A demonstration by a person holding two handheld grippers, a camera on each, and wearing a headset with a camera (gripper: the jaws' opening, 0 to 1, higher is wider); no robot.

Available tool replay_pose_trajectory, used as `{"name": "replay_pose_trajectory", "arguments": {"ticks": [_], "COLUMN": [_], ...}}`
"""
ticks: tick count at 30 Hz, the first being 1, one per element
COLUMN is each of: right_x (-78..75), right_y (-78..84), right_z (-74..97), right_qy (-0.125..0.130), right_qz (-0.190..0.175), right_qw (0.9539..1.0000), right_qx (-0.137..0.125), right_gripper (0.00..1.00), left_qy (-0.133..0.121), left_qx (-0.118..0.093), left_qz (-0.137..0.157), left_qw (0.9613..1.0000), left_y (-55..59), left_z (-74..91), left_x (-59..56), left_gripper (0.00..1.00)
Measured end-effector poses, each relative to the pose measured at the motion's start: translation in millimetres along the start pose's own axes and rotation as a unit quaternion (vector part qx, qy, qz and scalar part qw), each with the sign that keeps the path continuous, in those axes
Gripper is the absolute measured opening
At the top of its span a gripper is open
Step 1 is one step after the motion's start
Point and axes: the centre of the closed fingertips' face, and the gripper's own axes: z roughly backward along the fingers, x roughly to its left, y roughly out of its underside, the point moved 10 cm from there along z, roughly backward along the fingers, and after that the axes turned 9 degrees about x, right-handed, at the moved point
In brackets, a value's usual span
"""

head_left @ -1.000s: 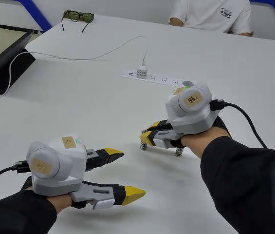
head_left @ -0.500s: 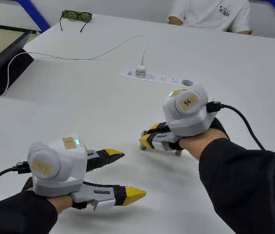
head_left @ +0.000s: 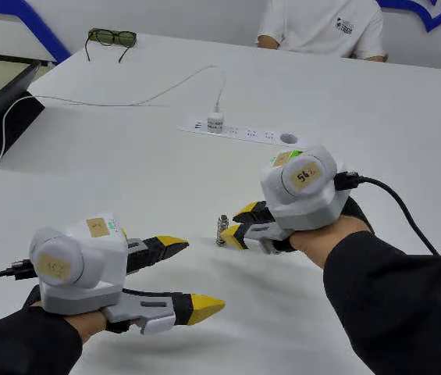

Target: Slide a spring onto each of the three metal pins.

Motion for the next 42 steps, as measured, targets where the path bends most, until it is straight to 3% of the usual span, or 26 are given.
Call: {"name": "replay_pose_trajectory", "arguments": {"ticks": [10,23,42], "right_x": [10.9,22.9,-3.0], "right_y": [18.8,53.7,112.7], "right_z": [23.1,47.4,99.6], "right_qy": [0.009,0.023,0.076], "right_qz": [-0.019,-0.045,-0.088], "right_qw": [0.9996,0.9984,0.9928], "right_qx": [-0.021,-0.027,-0.029], "right_gripper": [0.2,0.22,0.25], "left_qy": [0.003,0.005,0.0], "left_qx": [-0.001,-0.004,0.001], "left_qz": [-0.006,-0.009,-0.008], "left_qw": [1.0,0.9999,1.0], "left_y": [-3.7,-8.9,-8.4], "left_z": [0.6,2.4,4.4], "left_x": [-2.6,-7.7,-7.6], "left_gripper": [0.65,0.69,0.71]}}
